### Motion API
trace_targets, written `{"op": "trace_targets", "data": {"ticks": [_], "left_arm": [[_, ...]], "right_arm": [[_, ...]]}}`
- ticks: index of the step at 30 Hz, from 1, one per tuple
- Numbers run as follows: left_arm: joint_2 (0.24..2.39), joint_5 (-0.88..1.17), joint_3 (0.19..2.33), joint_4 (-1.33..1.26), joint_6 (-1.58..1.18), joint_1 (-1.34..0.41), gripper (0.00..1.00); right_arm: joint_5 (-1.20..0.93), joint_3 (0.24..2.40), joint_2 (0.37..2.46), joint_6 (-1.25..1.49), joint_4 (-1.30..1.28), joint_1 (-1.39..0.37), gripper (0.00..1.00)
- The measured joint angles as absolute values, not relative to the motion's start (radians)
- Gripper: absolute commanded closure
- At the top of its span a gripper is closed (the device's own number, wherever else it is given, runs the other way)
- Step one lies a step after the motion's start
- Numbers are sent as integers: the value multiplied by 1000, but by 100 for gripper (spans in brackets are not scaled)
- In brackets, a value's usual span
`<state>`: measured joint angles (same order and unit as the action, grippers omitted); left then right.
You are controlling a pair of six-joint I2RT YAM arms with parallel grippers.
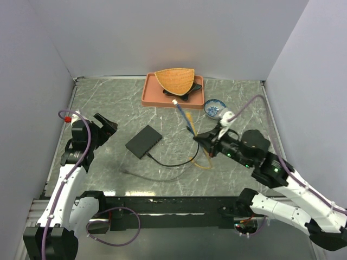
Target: Insert the plug into the switch port
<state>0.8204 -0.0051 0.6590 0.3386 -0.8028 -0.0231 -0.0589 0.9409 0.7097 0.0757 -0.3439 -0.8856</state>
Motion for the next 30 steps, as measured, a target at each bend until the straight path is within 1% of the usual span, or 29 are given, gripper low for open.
{"op": "trace_targets", "data": {"ticks": [5,9,12,15,19,23,27,28,29,30], "left_arm": [[821,-4,659,338,-802,-23,4],[821,-4,659,338,-802,-23,4],[821,-4,659,338,-802,-23,4],[822,-2,659,337,-802,-23,4],[831,2,659,337,-802,-23,4],[835,3,659,336,-801,-23,4],[836,3,659,335,-801,-23,4],[836,3,659,335,-800,-23,4],[836,3,659,334,-799,-23,4],[836,4,659,334,-799,-23,4]], "right_arm": [[119,992,619,75,-382,-886,100],[221,1001,563,60,-381,-886,100],[262,1002,568,43,-371,-886,100],[273,1003,631,17,-369,-886,100],[257,974,805,2,-361,-885,100],[193,860,976,15,-351,-886,100],[132,770,1103,46,-372,-885,99],[120,766,1129,55,-383,-886,93],[110,766,1153,60,-386,-885,82],[105,767,1174,67,-386,-886,60]]}}
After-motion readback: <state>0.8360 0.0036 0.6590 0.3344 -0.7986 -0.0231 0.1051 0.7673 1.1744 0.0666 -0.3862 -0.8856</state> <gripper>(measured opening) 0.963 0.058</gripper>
